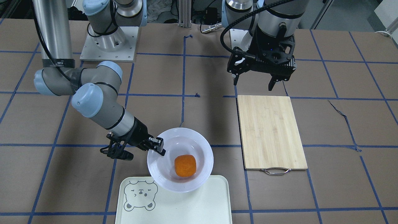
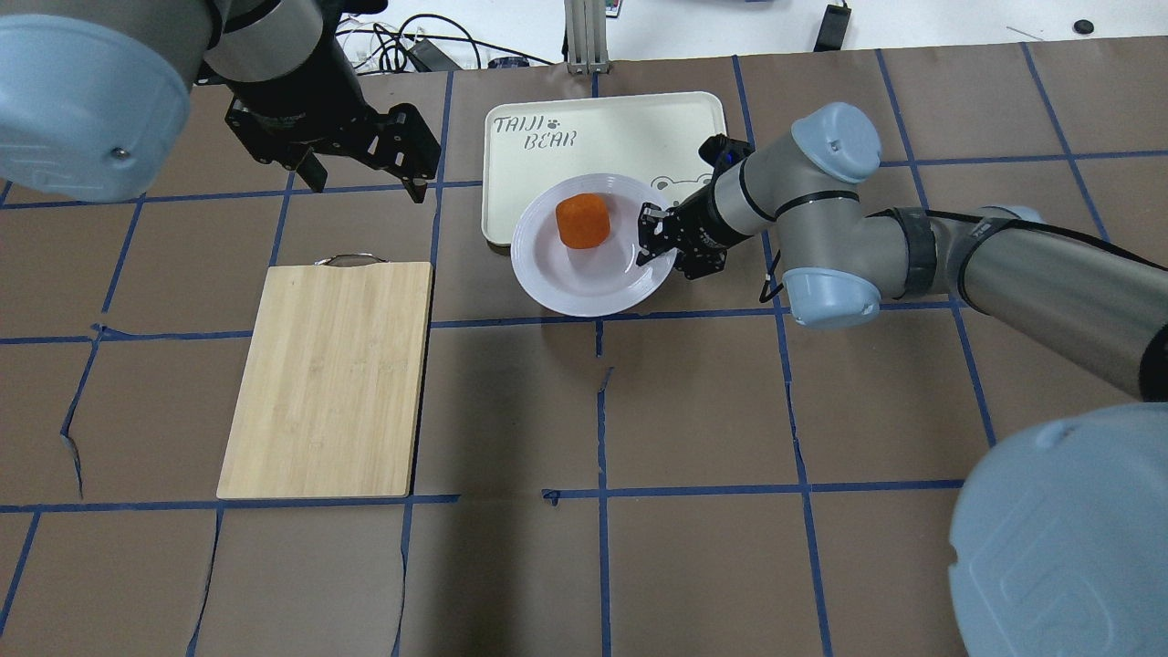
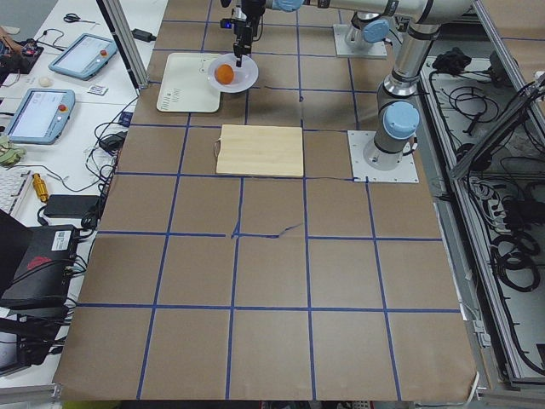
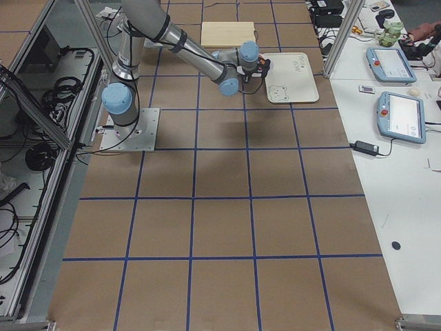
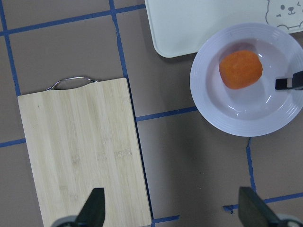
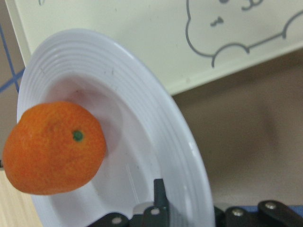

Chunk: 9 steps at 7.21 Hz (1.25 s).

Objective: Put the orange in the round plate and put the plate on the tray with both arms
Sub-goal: 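Slide the plate with the right gripper onto the bear-printed tray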

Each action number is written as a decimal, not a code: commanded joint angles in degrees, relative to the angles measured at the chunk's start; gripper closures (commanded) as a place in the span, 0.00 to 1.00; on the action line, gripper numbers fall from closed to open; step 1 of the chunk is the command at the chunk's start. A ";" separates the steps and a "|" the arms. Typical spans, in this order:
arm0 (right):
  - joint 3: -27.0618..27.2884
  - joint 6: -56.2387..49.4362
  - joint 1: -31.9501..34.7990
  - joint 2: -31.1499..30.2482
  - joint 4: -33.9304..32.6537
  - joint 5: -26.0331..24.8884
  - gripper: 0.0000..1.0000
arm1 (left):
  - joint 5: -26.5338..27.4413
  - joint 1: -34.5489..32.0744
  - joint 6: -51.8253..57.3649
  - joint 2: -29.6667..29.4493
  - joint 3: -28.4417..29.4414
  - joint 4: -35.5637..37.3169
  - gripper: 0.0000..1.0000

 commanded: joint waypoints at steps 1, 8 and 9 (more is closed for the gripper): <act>-8.59 1.19 -2.17 6.15 0.74 0.82 1.00 | -0.10 0.01 -0.06 0.05 0.00 0.00 0.00; -24.99 0.75 -2.18 19.74 2.49 -1.98 0.11 | -0.02 -0.07 -0.06 0.05 0.00 0.00 0.00; -25.42 0.23 -2.18 19.04 2.58 -6.77 0.00 | -0.02 0.01 0.03 0.05 -0.09 0.00 0.00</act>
